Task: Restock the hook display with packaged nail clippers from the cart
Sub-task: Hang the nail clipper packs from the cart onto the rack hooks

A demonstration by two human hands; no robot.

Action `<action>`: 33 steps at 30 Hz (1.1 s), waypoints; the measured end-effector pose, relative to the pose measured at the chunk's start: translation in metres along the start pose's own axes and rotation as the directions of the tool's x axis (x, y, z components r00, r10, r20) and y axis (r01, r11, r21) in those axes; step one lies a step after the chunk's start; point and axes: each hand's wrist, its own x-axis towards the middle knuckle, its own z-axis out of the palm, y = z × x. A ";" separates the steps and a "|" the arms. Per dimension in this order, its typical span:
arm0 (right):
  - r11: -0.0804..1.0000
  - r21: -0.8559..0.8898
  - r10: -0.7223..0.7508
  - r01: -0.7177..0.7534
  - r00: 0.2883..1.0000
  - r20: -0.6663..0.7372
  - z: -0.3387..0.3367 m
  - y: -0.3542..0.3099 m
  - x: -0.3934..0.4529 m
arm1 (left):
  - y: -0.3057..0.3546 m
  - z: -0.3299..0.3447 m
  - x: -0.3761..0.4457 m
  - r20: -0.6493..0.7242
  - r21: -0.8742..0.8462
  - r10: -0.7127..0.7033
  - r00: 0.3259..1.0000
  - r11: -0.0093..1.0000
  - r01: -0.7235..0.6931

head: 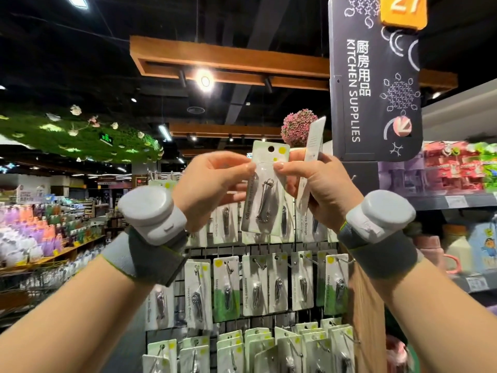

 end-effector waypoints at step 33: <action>0.957 -0.257 0.190 -0.137 0.963 0.193 0.102 0.135 -0.063 | -0.079 -0.140 -0.080 -0.115 0.370 -0.001 0.993 0.928 0.044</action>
